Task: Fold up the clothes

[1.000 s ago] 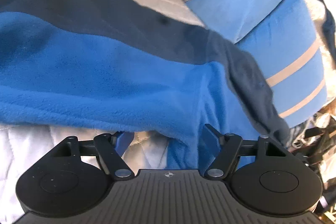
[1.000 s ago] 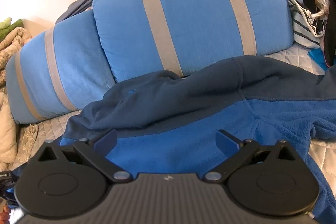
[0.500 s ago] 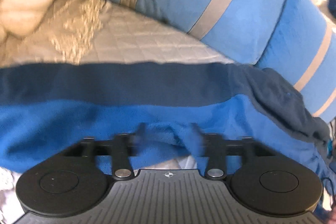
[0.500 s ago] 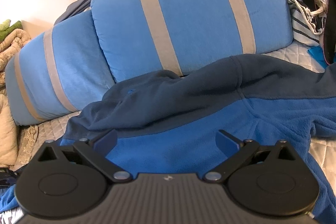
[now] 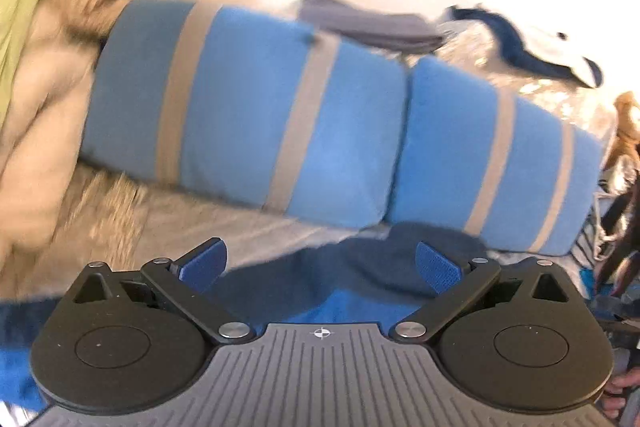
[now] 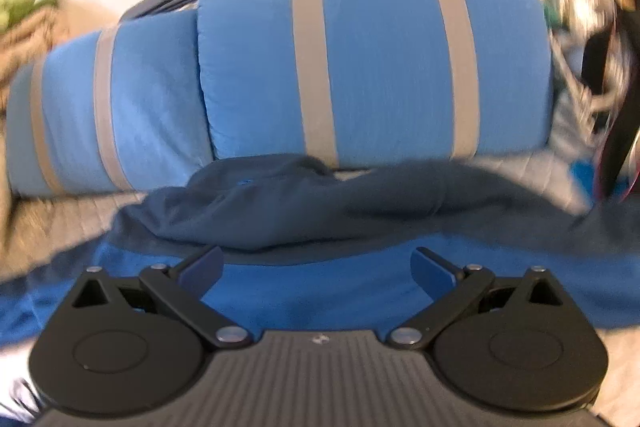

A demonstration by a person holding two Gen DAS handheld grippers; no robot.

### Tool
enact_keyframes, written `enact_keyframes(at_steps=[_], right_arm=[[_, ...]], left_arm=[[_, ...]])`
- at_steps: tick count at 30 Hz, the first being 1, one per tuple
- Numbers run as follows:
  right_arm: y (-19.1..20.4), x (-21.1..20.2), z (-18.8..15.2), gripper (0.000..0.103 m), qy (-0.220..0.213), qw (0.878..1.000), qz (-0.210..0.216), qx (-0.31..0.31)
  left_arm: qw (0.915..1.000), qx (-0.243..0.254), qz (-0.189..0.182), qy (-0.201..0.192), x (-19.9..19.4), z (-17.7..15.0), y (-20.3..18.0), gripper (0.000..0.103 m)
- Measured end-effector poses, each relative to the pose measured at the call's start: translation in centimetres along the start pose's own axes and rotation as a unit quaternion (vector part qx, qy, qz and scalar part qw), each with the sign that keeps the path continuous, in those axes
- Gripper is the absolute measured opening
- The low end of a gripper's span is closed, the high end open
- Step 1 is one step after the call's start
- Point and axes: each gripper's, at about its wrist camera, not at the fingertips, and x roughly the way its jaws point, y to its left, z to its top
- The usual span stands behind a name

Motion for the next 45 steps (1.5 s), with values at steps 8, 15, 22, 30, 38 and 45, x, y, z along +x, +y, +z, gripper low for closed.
enact_keyframes(at_steps=[8,15,22,30,38,45], right_arm=[[0.1,-3.6,2.2,0.103,-0.009,0.990,-0.016,-0.139],[-1.7,-4.4,5.0,0.103,-0.020,0.987,-0.004,-0.161],[-2.9,-2.2,7.1,0.103,-0.018,0.988,0.008,-0.151],[-2.9,4.4,8.6,0.103,0.053,0.990,0.054,-0.122],[-3.9,11.6,10.2,0.102,0.110,0.990,0.075,-0.040],[-4.2,16.9,11.1,0.101,0.132,0.988,0.081,0.023]], left_arm=[[1.0000,-0.003,-0.004,-0.004,1.0,2.9,-4.0,0.103],[0.9996,-0.010,0.024,-0.014,2.0,4.7,-7.9,0.103],[0.9959,-0.090,0.009,0.005,5.8,4.0,-9.4,0.103],[0.9902,-0.139,0.004,0.016,11.8,-0.9,-11.4,0.103],[0.9890,-0.143,0.038,0.006,14.7,-7.4,-10.3,0.103],[0.9923,-0.114,0.040,0.028,15.5,-8.3,-10.1,0.103]])
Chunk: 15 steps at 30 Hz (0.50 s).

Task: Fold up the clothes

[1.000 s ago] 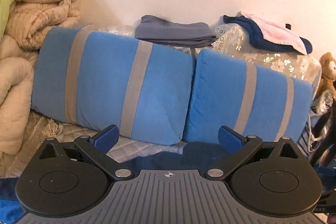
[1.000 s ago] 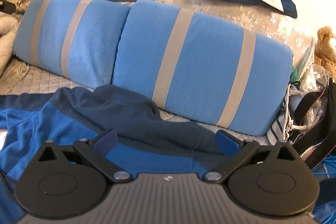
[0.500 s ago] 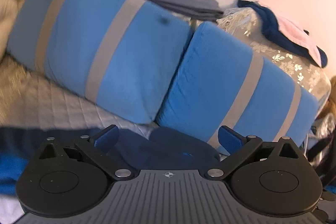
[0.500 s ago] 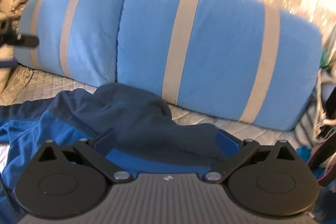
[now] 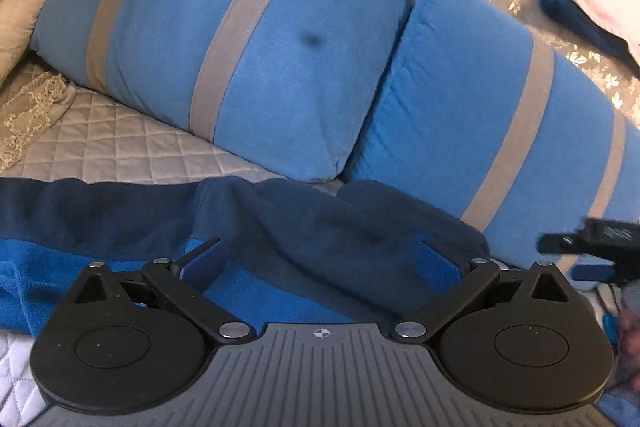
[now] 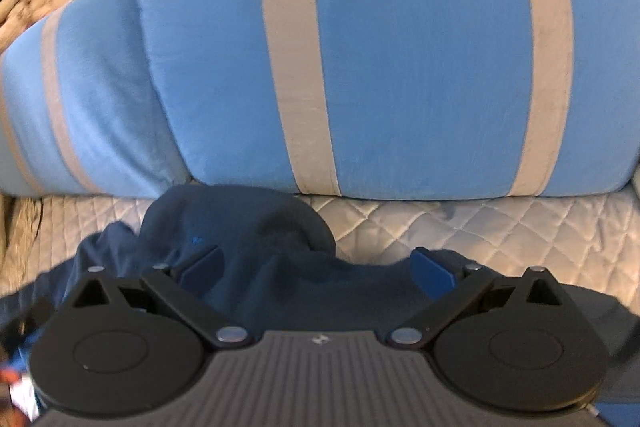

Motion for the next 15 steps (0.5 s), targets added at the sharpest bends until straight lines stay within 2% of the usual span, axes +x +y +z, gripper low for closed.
enact_keyframes(at_steps=[6,13,14,15], right_arm=[[-0.5,4.7,1.1,0.099,0.023,0.996,0.026,0.077],[-0.5,9.4,1.5,0.097,0.038,0.993,0.030,0.109],[-0.4,10.0,1.5,0.083,0.042,0.993,0.028,0.108],[-0.2,10.4,1.4,0.064,0.044,0.993,0.032,0.106]], left_arm=[[0.9996,0.016,-0.016,0.014,0.2,-0.3,-0.9,0.103],[0.9989,-0.011,-0.032,0.032,0.6,-0.1,-0.4,0.103],[0.9988,-0.012,-0.034,0.032,0.6,-0.1,-0.4,0.103],[0.9988,-0.012,-0.036,0.032,0.7,-0.1,-0.4,0.103]])
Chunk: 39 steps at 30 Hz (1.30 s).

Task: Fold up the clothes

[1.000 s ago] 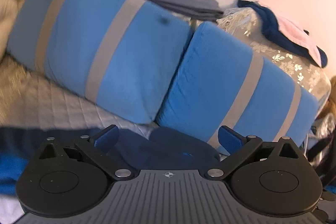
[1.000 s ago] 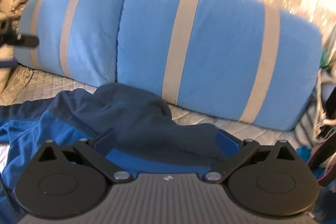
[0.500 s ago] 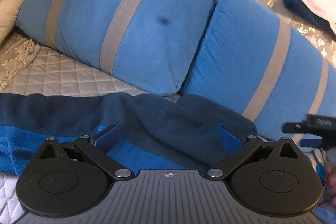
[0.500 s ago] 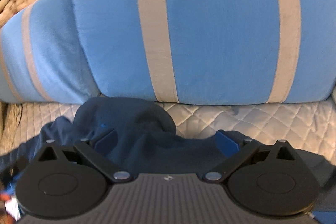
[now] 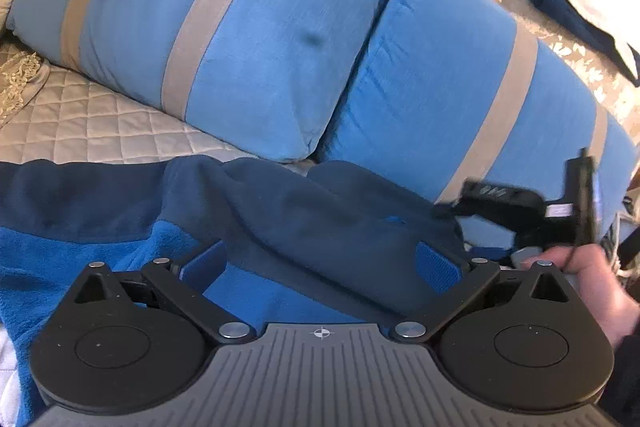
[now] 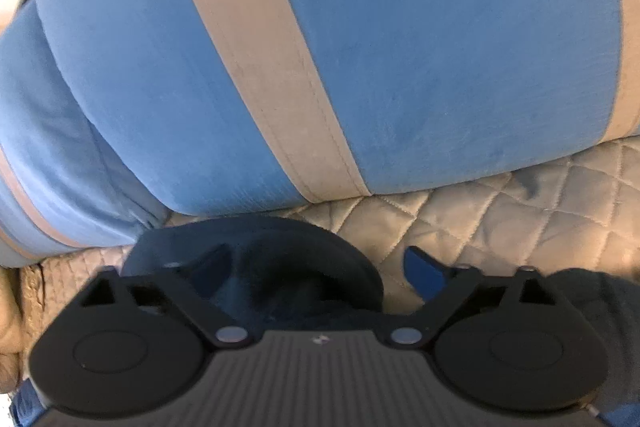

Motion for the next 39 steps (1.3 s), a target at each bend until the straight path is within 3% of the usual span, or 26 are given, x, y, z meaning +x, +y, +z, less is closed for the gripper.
enact_keyframes(at_steps=[3,5,11,18,24,30,39], right_arm=[[1.0,-0.4,-0.4,0.027,-0.019,0.999,0.017,-0.028],[2.2,-2.0,-1.0,0.025,-0.045,0.997,0.022,-0.059],[5.6,-9.2,-5.4,0.023,-0.096,0.983,0.026,-0.155],[6.3,-14.3,-13.6,0.022,-0.055,0.994,0.008,-0.094],[6.9,-13.7,-19.1,0.022,-0.051,0.992,0.004,-0.113],[7.3,-13.0,-19.8,0.022,-0.046,0.985,-0.010,-0.166],[6.4,-12.4,-20.1,0.022,-0.029,0.989,0.000,-0.142]], left_arm=[[1.0000,-0.001,-0.003,0.001,0.2,0.0,0.1,0.103],[1.0000,-0.005,-0.002,0.004,0.3,0.0,0.2,0.102],[0.9981,-0.055,-0.026,-0.012,-0.1,0.3,1.5,0.102],[0.9969,-0.058,-0.047,-0.021,-0.1,0.1,1.6,0.102],[0.9959,-0.053,-0.068,-0.026,0.1,-0.2,1.3,0.102],[0.9953,-0.047,-0.078,-0.034,0.5,-0.1,1.5,0.102],[0.9971,-0.048,-0.059,0.005,2.0,-0.5,2.5,0.102]])
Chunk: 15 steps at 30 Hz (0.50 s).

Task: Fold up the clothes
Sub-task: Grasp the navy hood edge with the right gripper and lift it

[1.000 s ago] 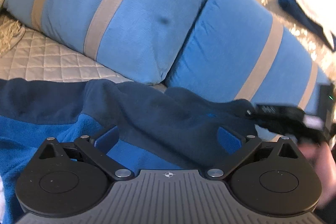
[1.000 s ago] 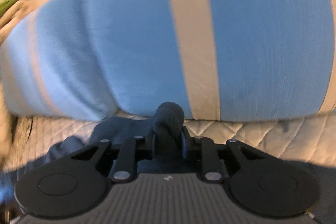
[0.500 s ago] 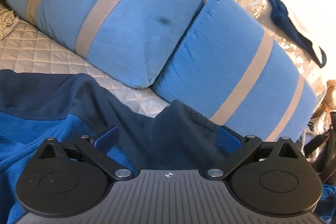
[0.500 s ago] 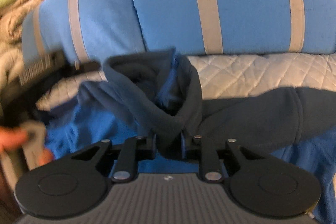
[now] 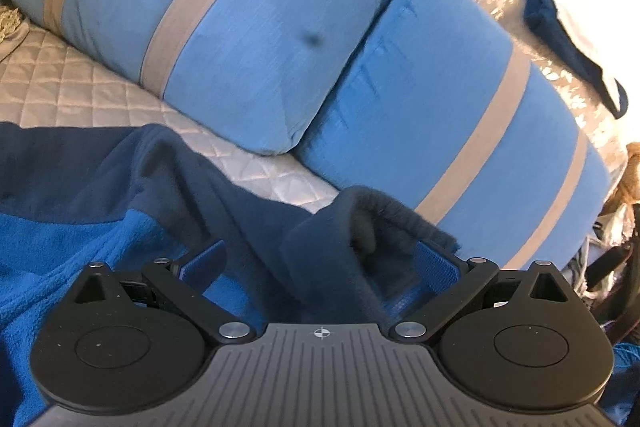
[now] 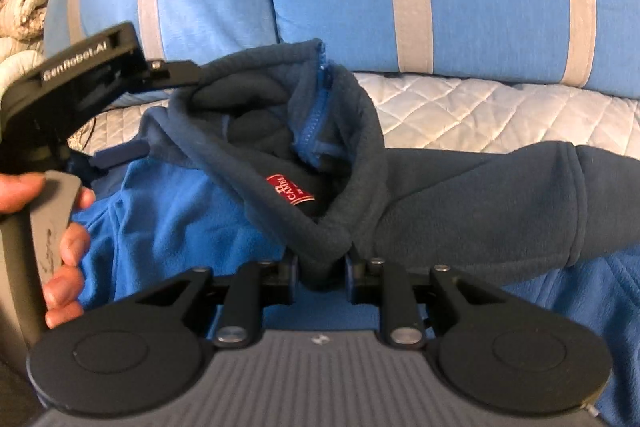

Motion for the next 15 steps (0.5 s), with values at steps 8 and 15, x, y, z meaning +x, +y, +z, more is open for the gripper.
enact_keyframes(at_steps=[8,15], right_arm=[[-0.07,0.08,0.00,0.023,-0.004,1.000,0.002,0.004],[-0.53,-0.27,0.44,0.071,-0.011,1.000,-0.013,0.022]], left_arm=[[0.9994,0.007,0.013,0.032,0.71,-0.53,0.18,0.102],[0.9978,0.005,0.040,0.052,1.11,-0.68,0.81,0.102]])
